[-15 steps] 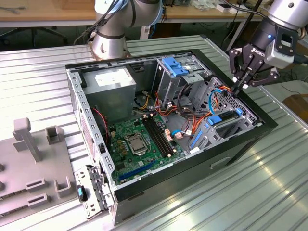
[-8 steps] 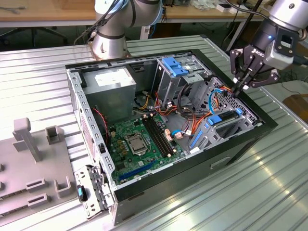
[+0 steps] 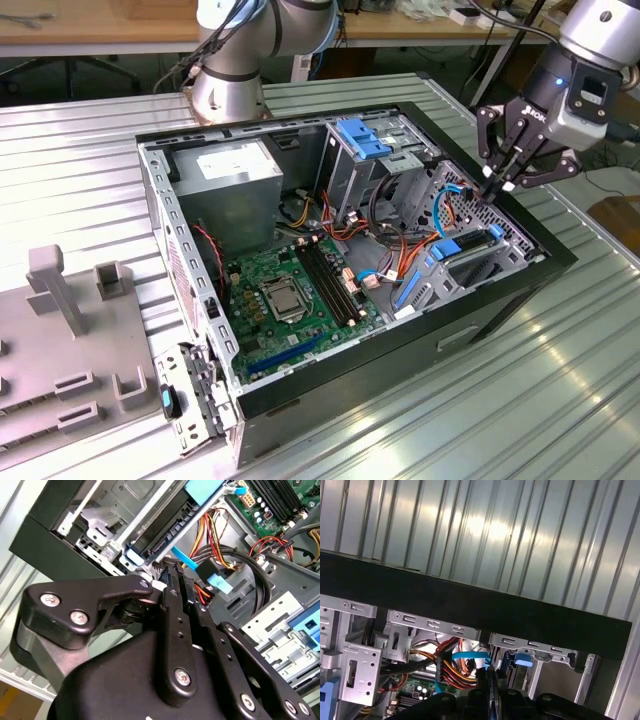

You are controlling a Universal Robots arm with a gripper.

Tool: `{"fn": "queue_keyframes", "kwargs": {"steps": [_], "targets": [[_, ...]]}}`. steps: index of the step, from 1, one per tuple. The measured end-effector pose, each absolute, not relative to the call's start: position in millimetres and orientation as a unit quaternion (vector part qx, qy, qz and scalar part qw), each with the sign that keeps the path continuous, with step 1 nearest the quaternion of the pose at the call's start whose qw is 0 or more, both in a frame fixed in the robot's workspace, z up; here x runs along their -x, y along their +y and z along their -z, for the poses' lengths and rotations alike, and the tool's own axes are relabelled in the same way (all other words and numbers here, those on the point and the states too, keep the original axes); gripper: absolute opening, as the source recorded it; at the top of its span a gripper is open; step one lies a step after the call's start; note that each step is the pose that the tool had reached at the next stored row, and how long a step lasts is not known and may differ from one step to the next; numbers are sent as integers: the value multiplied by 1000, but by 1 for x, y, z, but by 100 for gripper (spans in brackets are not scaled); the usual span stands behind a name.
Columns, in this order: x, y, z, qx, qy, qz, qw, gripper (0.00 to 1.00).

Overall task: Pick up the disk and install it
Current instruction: 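Insert the first disk wire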

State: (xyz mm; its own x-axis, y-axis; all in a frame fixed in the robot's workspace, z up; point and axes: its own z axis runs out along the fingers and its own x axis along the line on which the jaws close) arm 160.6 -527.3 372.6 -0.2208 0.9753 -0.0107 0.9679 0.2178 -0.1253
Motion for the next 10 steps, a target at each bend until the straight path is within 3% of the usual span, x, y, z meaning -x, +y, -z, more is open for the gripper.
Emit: {"fn": "queue_keyframes", "kwargs": {"steps": [8,10], "targets": [[-161,-528,-370,670,-740,-50,38,16],[-161,-528,-369,675,-735,-45,34,16]]}}
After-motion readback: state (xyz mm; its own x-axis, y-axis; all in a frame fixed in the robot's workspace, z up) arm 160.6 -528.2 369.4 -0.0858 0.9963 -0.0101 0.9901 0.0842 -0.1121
